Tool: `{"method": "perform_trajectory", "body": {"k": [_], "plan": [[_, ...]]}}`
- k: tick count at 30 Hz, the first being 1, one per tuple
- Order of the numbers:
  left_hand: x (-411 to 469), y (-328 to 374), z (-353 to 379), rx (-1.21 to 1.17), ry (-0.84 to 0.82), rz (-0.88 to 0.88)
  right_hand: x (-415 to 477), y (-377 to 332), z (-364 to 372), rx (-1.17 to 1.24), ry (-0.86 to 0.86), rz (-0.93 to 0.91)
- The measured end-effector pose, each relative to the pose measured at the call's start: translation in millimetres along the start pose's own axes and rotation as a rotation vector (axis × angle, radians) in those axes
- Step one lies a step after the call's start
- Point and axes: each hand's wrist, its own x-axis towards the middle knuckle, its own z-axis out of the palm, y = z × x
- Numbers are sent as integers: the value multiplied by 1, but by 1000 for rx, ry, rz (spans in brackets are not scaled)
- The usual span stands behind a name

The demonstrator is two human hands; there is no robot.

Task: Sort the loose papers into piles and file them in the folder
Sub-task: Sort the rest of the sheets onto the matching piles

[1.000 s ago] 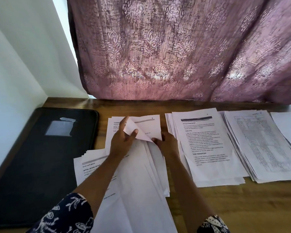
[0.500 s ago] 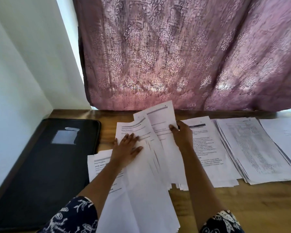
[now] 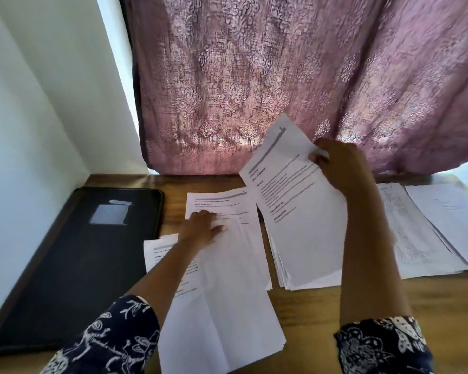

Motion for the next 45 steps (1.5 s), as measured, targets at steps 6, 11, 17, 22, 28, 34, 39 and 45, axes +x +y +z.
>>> {"method": "perform_trajectory", "body": {"k": [6, 11, 17, 22, 28, 34, 39, 45], "plan": [[-10, -11, -16, 102, -153, -45, -2, 30, 0, 93, -242, 106], [-9, -9, -20, 123, -266, -22, -23, 41, 49, 188, -294, 192], [2, -7, -29, 200, -407, 13, -42, 53, 68, 181, -256, 314], [-11, -6, -21, 110, -300, 26, -51, 65, 63, 202, -212, 325], [-45, -23, -31, -352, -240, 22, -47, 66, 48, 380, -132, 319], [-80, -33, -77, -835, -238, 75, -38, 37, 62, 538, -188, 235], [-81, -37, -93, -898, -24, 157, -57, 0, 97, 730, -474, 185], [-62, -29, -73, -768, -28, -15, -99, -33, 145, 906, -821, 360]]}}
